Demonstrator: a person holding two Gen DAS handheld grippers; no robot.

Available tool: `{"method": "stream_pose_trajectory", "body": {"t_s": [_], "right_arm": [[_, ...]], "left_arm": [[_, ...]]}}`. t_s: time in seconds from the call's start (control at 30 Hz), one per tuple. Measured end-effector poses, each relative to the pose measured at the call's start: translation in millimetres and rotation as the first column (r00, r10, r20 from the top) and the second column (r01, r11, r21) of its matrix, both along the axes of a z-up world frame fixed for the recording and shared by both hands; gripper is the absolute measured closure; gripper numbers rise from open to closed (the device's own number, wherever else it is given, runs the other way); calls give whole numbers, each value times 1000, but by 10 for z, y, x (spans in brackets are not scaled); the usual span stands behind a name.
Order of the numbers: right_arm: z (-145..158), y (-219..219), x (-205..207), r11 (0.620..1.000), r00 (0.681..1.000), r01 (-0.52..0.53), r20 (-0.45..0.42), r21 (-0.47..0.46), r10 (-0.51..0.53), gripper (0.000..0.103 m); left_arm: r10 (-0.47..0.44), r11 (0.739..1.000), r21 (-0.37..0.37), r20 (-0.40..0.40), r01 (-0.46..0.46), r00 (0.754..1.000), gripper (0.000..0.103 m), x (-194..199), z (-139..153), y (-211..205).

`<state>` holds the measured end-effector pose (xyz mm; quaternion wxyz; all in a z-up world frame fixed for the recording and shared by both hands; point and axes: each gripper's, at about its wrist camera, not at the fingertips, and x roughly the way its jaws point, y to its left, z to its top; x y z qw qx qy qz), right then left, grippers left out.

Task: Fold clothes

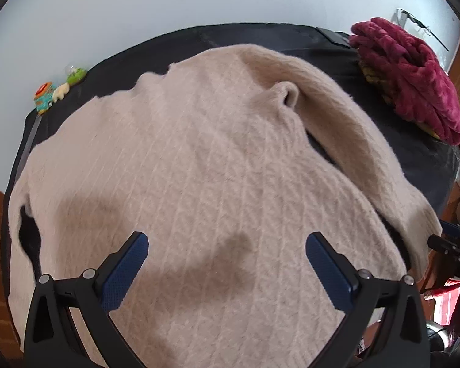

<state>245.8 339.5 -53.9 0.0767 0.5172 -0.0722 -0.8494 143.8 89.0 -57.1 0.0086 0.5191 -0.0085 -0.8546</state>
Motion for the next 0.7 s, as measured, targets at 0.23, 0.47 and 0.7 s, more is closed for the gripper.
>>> {"method": "stream_pose_trajectory", "body": {"t_s": [0.23, 0.47, 0.7], "right_arm": [[39, -102, -5, 998, 999, -32, 11, 59, 32, 73], [276, -30, -5, 996, 999, -22, -43, -83, 18, 90], [617, 244, -80, 962, 994, 28, -90, -272, -55, 93]], "left_arm": [[-3, 1000, 10, 18, 3, 1000, 0, 22, -50, -22], [-16, 1000, 21, 28, 16, 999, 0, -20, -53, -24], [-33, 994, 100, 13, 32, 999, 0, -50, 40, -81]]}}
